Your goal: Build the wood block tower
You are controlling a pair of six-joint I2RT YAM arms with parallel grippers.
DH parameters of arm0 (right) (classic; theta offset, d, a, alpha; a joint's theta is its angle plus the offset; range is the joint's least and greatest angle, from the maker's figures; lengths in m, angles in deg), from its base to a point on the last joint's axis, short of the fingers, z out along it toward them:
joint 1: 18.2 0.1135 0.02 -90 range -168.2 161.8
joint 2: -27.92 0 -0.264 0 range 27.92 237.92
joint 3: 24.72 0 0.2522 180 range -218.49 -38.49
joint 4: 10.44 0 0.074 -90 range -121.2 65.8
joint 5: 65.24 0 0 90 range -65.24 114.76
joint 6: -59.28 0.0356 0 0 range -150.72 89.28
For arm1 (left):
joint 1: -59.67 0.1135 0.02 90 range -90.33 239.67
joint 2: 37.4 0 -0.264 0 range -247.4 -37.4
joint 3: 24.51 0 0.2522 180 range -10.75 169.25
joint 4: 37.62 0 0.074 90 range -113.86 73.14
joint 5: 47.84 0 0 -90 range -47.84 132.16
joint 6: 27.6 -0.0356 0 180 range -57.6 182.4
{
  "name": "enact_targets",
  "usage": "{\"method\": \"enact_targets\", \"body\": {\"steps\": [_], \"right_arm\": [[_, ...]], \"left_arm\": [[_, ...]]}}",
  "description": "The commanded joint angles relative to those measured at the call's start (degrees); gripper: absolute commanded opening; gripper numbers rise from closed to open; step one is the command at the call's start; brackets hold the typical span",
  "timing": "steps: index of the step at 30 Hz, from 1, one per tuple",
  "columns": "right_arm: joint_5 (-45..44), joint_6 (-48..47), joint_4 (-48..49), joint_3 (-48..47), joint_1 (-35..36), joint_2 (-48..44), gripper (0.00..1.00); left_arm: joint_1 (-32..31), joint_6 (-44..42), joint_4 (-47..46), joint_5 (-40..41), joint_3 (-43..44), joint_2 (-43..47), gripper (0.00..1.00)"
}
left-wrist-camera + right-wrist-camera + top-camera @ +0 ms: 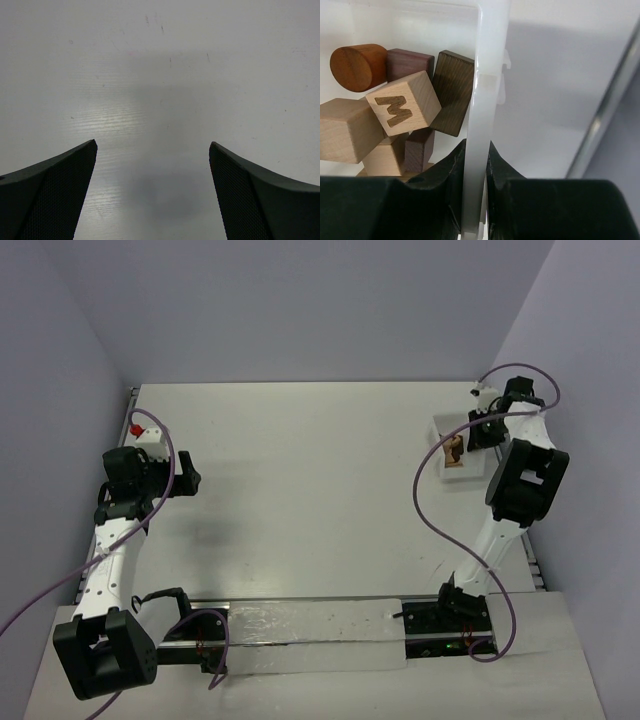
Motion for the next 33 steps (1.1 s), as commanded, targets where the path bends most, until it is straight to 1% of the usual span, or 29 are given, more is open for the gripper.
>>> {"method": "enact_targets", "body": {"steps": [1,2,5,6,8,9,10,13,15,17,19,23,27,31,33], "right_arm": [[-1.52,2.78,2.47,-3.21,5.72,-14.48,0.0],[-4.01,2.91,3.3,-2.7,7.95,-17.29,0.0],[-12.06,2.94,6.34,-0.72,14.0,-21.05,0.0],[-13.53,3.09,6.96,0.35,17.27,-22.13,0.0],[-17.3,3.72,7.81,1.18,20.72,-22.73,0.0],[-18.73,4.1,8.19,1.75,24.08,-22.83,0.0],[-19.89,4.45,8.61,2.37,26.0,-22.84,0.0],[-27.62,5.69,13.58,7.22,32.18,-23.68,0.0],[-31.3,5.6,16.51,10.33,37.1,-24.69,0.0],[-35.83,5.06,20.02,13.93,40.55,-25.38,0.0],[-37.65,4.77,21.77,15.76,45.04,-25.32,0.0],[-42.23,4.77,24.35,18.38,50.63,-23.54,0.0],[-52.6,2.47,32.42,23.27,56.47,-23.04,0.0],[-61.18,-1.6,43.25,28.93,63.09,-22.1,0.0],[-65.43,-4.56,49.55,31.27,65.24,-21.51,0.0]], "left_arm": [[0.33,0.49,-0.97,0.67,2.66,0.39,0.99],[0.33,0.68,-0.97,0.8,2.78,0.39,0.99],[0.25,1.4,-1.06,1.52,2.98,0.22,0.99],[0.33,1.41,-1.06,1.6,3.06,0.29,0.99],[0.33,1.41,-1.07,2.42,3.21,0.46,0.99],[0.33,1.48,-0.99,2.78,3.31,0.55,0.99],[0.33,3.34,-0.97,2.98,3.4,0.56,0.99],[0.58,4.47,-0.48,3.19,3.89,0.8,0.99],[0.74,4.94,-0.52,3.34,3.94,1.05,0.99],[0.81,5.39,-0.66,4.04,3.99,1.05,0.99],[1.11,5.7,-0.67,4.42,4.07,0.67,0.99],[1.94,6.26,-0.38,4.04,4.41,0.01,0.99],[2.75,6.68,-0.47,4.02,4.38,-0.01,0.99],[3.08,6.88,-0.53,4.51,4.48,-0.32,0.99],[3.38,7.03,-0.48,4.55,4.56,-0.4,0.99]]}}
